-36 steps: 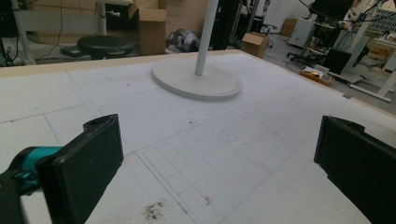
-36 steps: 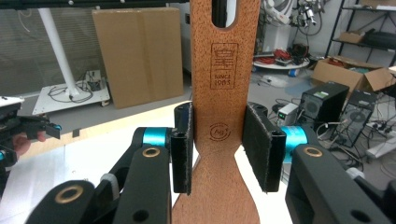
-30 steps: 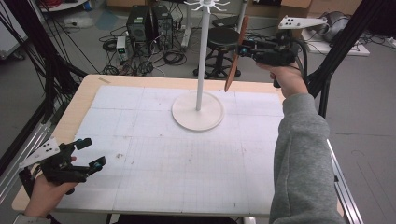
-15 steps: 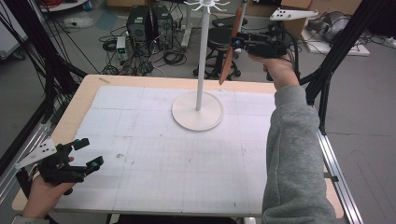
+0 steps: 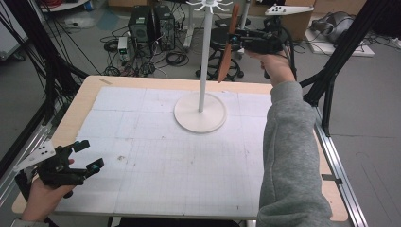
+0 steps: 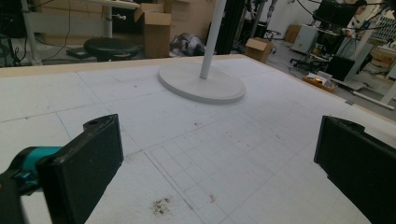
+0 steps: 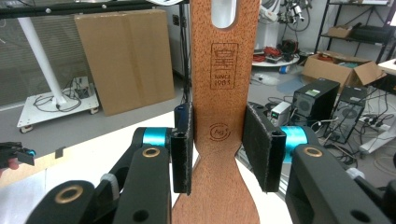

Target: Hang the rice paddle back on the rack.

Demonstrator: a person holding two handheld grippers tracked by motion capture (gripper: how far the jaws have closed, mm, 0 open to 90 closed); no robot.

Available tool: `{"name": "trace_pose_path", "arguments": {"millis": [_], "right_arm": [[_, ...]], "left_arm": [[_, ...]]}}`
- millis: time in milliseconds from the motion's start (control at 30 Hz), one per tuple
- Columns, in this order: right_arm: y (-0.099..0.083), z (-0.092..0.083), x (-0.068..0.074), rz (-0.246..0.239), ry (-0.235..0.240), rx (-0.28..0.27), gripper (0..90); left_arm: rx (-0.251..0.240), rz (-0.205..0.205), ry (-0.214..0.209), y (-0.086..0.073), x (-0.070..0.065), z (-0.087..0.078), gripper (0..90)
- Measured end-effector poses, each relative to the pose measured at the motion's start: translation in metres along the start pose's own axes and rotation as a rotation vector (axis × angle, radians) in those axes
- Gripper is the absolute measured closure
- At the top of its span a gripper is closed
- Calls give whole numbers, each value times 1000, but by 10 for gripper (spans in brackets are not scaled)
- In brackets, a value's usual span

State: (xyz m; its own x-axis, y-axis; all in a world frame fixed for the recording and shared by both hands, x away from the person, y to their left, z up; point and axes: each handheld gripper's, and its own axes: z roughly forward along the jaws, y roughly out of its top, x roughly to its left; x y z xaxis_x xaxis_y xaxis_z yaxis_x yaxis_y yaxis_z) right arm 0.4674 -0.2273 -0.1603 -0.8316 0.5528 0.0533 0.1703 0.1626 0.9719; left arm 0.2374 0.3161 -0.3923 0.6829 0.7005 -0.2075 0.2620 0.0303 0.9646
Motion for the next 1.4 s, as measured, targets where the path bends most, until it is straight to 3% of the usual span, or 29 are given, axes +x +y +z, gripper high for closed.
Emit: {"name": "trace_pose_path", "arguments": {"millis": [667, 1033, 1200, 1400], "right_arm": [[4, 15, 2, -5, -14, 25, 649], [5, 17, 3, 2, -18, 13, 649], [5, 20, 3, 10, -20, 4, 649], [2, 26, 3, 13, -26, 27, 649]], "left_arm": [[-7, -6, 0, 1, 1, -2, 18], [-10, -11, 5, 0, 2, -4, 18], [12, -3, 8, -3, 2, -1, 18], [5, -3, 10, -2, 2, -3, 18]]}}
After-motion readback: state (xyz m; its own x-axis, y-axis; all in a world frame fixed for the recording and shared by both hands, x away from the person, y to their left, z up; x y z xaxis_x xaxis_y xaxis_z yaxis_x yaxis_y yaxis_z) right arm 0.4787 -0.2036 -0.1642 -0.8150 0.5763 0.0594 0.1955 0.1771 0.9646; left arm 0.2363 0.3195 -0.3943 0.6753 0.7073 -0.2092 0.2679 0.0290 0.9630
